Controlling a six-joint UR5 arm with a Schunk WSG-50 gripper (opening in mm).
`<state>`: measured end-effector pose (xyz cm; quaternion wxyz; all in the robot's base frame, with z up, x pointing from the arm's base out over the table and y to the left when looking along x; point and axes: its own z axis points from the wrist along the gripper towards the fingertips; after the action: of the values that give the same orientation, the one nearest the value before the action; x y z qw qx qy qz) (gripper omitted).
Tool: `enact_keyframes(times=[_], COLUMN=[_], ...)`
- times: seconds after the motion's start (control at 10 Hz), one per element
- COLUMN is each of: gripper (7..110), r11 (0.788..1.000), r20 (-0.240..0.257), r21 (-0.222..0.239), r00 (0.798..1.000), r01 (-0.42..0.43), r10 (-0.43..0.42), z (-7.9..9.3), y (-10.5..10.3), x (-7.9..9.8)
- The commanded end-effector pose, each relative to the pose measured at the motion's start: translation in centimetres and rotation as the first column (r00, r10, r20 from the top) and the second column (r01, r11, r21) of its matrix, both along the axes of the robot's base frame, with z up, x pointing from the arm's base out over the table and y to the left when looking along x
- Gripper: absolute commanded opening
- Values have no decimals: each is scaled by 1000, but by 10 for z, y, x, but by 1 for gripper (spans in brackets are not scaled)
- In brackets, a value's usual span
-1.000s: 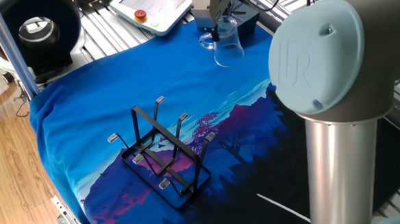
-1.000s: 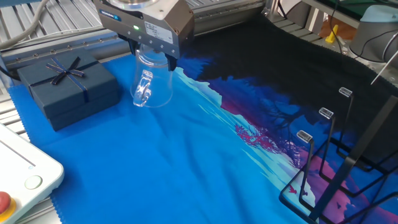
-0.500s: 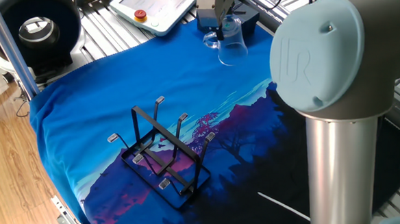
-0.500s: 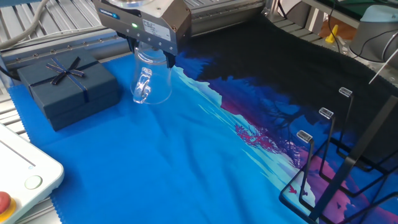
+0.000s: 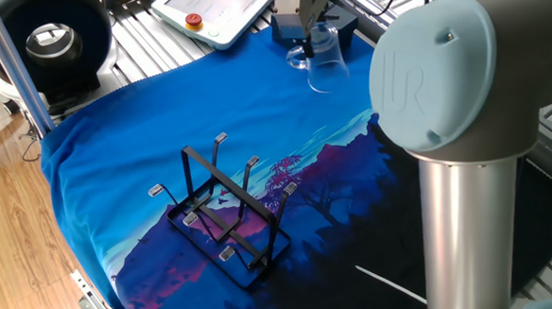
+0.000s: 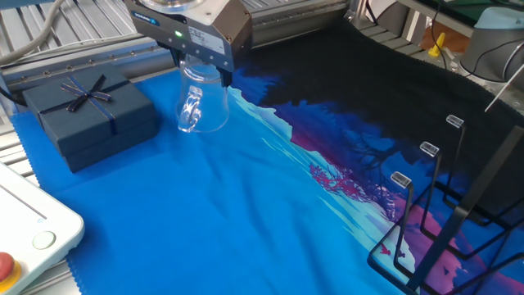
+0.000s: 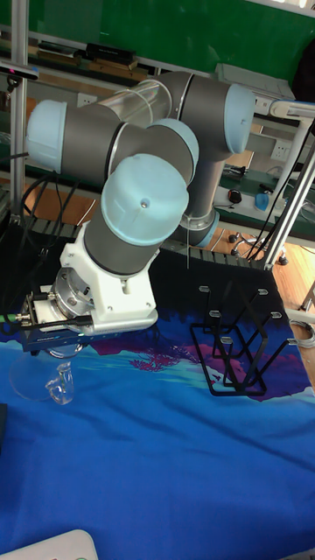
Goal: Take the cup off the cup rack
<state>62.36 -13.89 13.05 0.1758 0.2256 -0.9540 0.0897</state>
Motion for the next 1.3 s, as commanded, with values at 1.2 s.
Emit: enact_keyframes(times=[1.2], gripper=[88], r11=[989], r20=[-99], r21=[98], r00=[990], r01=[106], r10=[-97], z=[23], y=[51], x=[2])
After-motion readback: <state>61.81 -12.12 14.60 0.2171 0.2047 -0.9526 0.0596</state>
